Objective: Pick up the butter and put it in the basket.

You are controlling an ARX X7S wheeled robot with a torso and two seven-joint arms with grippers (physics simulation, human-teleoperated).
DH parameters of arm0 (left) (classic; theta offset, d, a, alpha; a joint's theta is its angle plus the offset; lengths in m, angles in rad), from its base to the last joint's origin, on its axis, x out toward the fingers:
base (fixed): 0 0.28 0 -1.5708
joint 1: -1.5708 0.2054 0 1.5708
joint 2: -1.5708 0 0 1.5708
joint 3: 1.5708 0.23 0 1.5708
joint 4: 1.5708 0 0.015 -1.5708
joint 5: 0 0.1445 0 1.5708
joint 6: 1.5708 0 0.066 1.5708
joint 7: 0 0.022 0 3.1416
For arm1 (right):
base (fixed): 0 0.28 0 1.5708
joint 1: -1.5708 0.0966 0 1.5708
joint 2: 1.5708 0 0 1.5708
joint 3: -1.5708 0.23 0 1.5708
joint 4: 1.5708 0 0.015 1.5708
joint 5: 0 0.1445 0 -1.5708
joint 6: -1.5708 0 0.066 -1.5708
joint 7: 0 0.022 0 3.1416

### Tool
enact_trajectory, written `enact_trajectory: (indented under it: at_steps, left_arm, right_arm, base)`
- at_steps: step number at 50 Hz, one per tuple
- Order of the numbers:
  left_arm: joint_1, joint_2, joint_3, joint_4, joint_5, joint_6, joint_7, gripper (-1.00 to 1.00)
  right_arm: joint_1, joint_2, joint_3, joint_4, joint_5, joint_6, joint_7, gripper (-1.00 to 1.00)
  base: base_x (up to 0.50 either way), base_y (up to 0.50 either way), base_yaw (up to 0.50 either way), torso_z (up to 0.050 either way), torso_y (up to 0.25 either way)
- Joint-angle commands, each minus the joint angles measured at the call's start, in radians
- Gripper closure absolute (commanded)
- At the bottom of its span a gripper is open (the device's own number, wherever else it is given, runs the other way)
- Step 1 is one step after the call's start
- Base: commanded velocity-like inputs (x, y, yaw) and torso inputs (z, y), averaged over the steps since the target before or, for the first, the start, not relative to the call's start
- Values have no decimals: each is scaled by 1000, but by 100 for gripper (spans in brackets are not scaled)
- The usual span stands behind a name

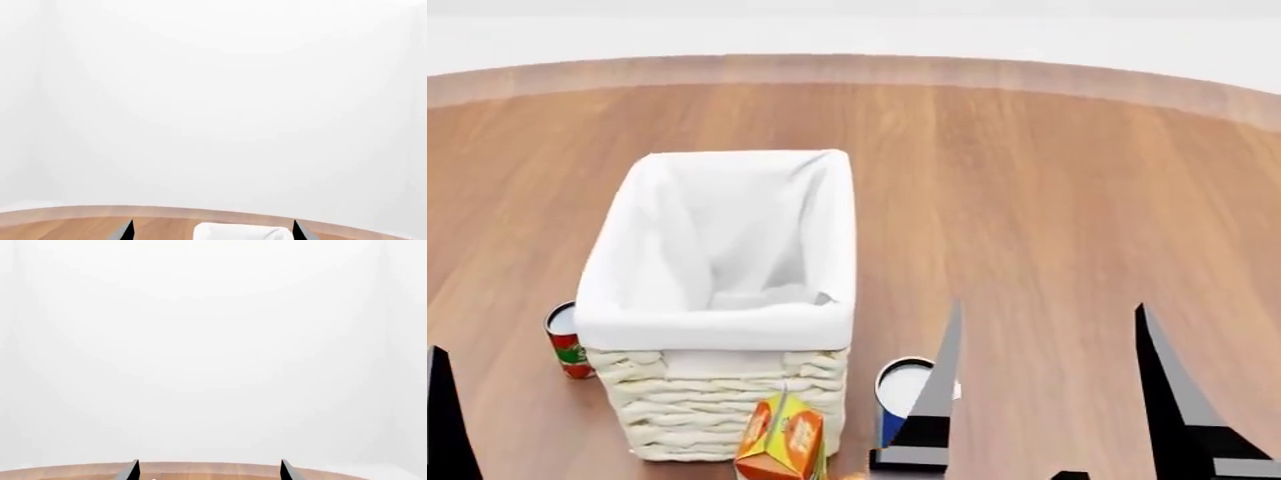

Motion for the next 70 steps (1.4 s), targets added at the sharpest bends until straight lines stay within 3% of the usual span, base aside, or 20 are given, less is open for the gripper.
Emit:
enact_trajectory:
  at_steps: [1, 25, 35, 51, 70]
  left_arm:
    - [3, 5, -8, -15, -31, 53, 38, -100]
    - [6, -17, -1, -6, -46, 57, 15, -100]
    - [4, -23, 7, -12, -46, 62, 7, -100]
    - [4, -34, 16, -13, -52, 67, -4, -100]
    - [7, -47, 23, -17, -53, 79, -17, -100]
  right_arm:
    - [5, -1, 7, -1, 4, 4, -2, -100]
    - [9, 10, 6, 5, 37, 8, 26, -100]
    - [-26, 31, 1, 25, 50, -68, 11, -100]
    - [-13, 47, -11, 23, 50, -32, 36, -100]
    - [2, 57, -5, 31, 76, 8, 80, -100]
  base:
    - [500, 0, 0, 0, 0]
    - [500, 0, 0, 0, 1]
    - [12, 0, 0, 0, 0]
    - [-139, -467, 0, 0, 1]
    - [0, 0, 0, 0, 0]
